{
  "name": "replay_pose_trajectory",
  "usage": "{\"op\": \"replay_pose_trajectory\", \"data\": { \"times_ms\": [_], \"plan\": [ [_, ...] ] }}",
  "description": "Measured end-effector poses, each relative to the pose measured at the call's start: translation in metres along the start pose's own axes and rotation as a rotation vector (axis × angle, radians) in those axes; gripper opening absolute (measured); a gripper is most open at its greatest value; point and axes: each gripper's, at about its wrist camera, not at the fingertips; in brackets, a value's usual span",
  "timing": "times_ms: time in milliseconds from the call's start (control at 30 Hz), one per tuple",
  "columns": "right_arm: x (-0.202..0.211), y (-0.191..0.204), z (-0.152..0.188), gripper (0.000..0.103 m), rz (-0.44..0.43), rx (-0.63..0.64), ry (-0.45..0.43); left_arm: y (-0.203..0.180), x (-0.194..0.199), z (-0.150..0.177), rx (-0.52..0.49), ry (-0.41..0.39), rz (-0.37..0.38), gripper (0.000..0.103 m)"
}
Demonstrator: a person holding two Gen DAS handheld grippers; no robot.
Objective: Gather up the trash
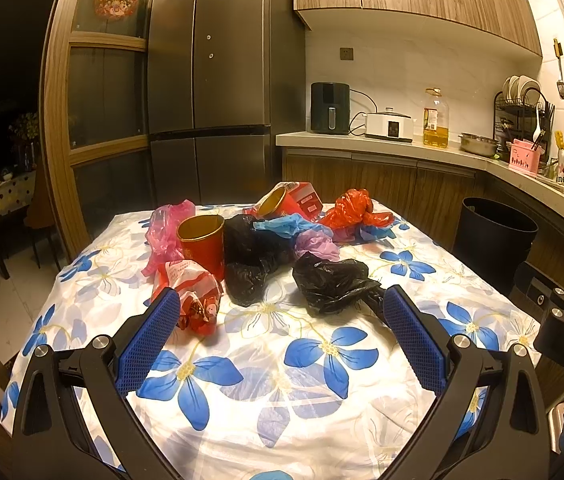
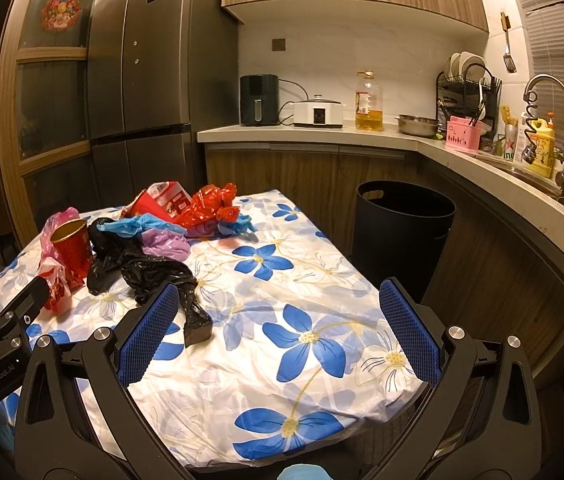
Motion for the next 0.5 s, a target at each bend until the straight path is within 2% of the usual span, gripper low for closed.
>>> {"op": "replay_pose_trajectory", "data": {
  "times_ms": [500],
  "plan": [
    [0.0025, -0.0017, -0.002, 0.099, 0.0, -0.002, -0.001, 0.0009, -0.0006, 0.0033, 0.001, 0.001, 0.004, 0.098]
  ]
}}
Point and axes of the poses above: each gripper's, at about its wrist camera, not at the fingertips, and x roughly against the way its jaws point, y to its left, z to its underside, and after that the axes turned 13 degrees about y, right-handed
